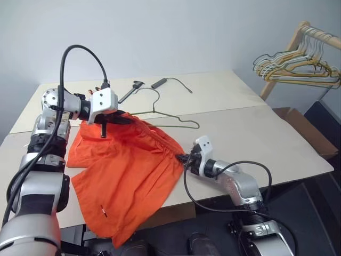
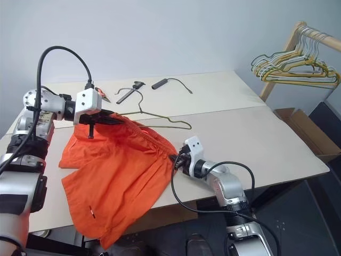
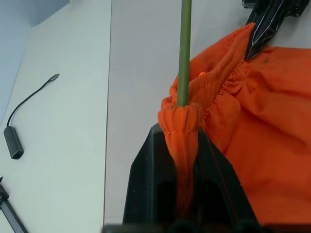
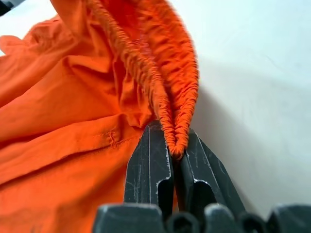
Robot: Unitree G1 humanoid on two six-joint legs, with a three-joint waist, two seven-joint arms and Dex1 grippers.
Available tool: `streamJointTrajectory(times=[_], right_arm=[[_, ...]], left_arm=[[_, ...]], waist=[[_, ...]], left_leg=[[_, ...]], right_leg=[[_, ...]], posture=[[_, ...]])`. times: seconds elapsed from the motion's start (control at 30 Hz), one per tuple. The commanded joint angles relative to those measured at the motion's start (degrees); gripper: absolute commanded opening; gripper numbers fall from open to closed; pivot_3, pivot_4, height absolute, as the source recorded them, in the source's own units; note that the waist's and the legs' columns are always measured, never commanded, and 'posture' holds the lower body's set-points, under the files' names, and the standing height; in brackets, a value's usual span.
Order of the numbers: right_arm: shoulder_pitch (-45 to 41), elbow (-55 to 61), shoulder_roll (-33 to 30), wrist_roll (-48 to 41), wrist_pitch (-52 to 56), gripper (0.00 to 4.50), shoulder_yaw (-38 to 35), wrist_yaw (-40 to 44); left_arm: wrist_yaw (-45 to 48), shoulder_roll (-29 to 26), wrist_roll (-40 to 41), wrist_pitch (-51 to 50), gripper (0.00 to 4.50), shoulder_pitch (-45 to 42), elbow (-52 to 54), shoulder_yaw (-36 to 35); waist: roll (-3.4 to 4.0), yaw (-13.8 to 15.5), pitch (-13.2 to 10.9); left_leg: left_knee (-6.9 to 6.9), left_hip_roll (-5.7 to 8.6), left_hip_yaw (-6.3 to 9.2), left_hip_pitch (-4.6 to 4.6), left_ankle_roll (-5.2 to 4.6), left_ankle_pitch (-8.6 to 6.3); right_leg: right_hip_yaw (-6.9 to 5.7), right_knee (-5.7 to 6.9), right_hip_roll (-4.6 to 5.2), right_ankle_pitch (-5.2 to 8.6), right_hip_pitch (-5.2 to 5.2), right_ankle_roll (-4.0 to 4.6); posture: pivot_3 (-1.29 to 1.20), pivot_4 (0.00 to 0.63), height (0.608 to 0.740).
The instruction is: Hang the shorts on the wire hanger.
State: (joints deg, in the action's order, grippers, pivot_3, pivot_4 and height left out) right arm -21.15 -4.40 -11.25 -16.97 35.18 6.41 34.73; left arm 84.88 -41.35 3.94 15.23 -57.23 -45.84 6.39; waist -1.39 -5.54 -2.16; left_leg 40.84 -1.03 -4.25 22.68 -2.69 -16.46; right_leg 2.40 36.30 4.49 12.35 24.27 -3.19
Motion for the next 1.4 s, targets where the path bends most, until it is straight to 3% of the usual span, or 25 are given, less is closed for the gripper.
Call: streamJointTrajectory(times=[0.03,0.23,0.5,0.9,1.13,1.4], right_arm=[[-0.06,2.50,-3.04,-0.86,-0.34,0.02,-2.75,0.76],[-0.57,3.91,-12.16,-2.63,-0.51,0.02,-4.27,7.53],[-2.24,3.75,-21.55,-1.92,-2.99,0.02,-2.57,15.36],[-4.33,8.43,-29.72,3.93,-11.46,0.02,3.26,20.98],[-13.73,10.40,-33.90,10.44,-14.14,0.02,9.38,26.01],[-22.13,12.22,-32.68,14.58,-12.41,0.02,13.16,28.96]], left_arm=[[6.41,-3.82,5.56,-2.22,0.01,0.62,3.15,-1.79],[7.62,-10.00,10.85,-2.12,0.01,2.82,6.20,3.67],[7.62,-10.69,9.27,0.09,0.01,2.16,4.45,5.77],[4.78,-8.29,1.49,3.53,0.01,0.82,1.61,6.05],[1.68,-3.93,-3.34,4.04,0.01,-3.72,0.92,7.38],[0.39,-2.82,-7.49,7.72,0.01,-4.28,1.44,8.34]], waist=[[0.00,-0.07,0.00],[0.00,0.10,0.00],[0.00,0.61,0.00],[0.00,0.93,0.00],[0.00,1.55,0.00],[0.00,1.39,0.00]], left_leg=[[0.00,0.00,-0.01,0.00,0.00,0.00],[0.02,-0.02,0.00,-0.01,0.00,0.00],[0.02,0.00,-0.01,-0.02,-0.02,-0.01],[0.04,0.00,-0.08,-0.01,-0.02,-0.01],[0.11,-0.01,-0.17,-0.01,-0.03,-0.02],[0.13,-0.04,-0.54,0.06,-0.04,-0.02]], right_leg=[[0.00,0.00,0.00,0.00,0.00,0.00],[0.01,-0.06,-0.01,0.00,-0.01,0.00],[0.00,-0.14,-0.02,0.01,-0.01,0.00],[0.02,-0.21,0.00,0.01,-0.01,0.00],[0.03,-0.23,-0.02,0.01,0.02,0.00],[0.04,-0.22,-0.01,0.02,0.08,0.01]], posture=[[-0.04,0.000,0.740],[-0.04,0.000,0.740],[-0.05,0.000,0.740],[-0.07,0.000,0.740],[-0.07,0.000,0.740],[-0.08,0.000,0.740]])
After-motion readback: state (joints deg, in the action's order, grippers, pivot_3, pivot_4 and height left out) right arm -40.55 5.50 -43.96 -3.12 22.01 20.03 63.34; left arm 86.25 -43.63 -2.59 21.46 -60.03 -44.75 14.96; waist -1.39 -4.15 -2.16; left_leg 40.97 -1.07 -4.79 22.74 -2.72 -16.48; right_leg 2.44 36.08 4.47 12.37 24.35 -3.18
